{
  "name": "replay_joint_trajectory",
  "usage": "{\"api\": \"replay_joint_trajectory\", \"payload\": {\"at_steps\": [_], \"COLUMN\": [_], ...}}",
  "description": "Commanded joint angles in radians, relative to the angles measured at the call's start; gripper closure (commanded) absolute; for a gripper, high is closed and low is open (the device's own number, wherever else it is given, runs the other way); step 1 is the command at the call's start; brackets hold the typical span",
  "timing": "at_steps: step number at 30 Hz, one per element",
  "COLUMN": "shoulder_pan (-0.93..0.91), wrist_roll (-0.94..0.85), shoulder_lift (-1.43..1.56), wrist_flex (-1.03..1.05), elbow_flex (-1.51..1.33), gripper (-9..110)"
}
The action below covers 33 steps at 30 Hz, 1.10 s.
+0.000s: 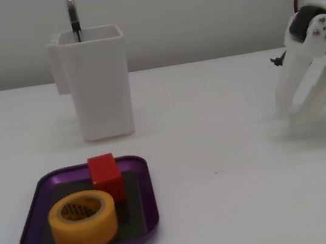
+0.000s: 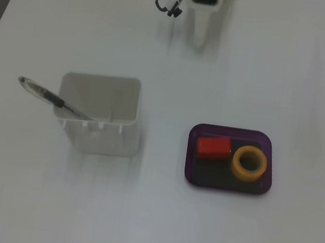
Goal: Remove the cube from the box.
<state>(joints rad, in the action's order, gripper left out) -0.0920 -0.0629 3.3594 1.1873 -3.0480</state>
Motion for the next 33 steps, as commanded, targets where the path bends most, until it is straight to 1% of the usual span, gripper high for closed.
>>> {"api": "replay_joint_trajectory", "payload": {"at_steps": [1, 19, 27, 30, 33], "shoulder_pan": [0.008, 0.006, 0.003, 0.003, 0.003], "wrist_roll": [0.003, -0.003, -0.003, -0.009, -0.078], "shoulder_lift": [0.058, 0.058, 0.041, 0.035, -0.034], "wrist_flex": [-0.006, -0.008, -0.167, -0.192, -0.202], "elbow_flex": [-0.012, 0.0, 0.239, 0.285, 0.304], "gripper": [102, 102, 102, 102, 102]}}
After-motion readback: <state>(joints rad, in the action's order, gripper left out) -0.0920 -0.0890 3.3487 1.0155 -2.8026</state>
